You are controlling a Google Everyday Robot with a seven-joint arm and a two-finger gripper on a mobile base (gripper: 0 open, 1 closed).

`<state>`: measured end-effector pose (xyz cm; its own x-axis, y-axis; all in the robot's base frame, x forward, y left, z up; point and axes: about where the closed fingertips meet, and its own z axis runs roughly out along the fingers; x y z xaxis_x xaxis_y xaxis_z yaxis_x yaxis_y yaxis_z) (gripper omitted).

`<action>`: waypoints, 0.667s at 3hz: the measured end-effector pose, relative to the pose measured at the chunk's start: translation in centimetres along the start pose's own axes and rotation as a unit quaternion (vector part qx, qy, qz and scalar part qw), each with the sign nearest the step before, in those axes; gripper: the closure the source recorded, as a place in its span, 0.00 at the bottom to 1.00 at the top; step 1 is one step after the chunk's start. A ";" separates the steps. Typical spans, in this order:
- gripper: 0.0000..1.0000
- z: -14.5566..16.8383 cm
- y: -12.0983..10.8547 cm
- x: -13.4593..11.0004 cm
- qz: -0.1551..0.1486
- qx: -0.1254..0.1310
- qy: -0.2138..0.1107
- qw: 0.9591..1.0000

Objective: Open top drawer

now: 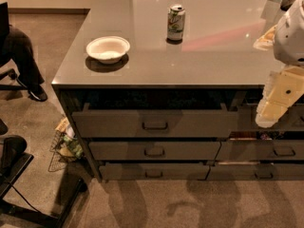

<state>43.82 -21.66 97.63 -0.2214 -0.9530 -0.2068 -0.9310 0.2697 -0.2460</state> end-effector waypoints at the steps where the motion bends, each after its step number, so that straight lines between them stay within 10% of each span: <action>1: 0.00 0.0 0.0 0.0 0.000 0.000 0.000 1.000; 2: 0.00 1.1 -0.4 0.0 -0.001 0.017 -0.008 1.000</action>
Offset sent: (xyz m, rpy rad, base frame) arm 0.0509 -0.0028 -0.0701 0.0563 -0.2506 -0.0089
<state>44.54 -21.68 96.68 -0.2147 -0.9511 -0.2223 -0.9208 0.2729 -0.2786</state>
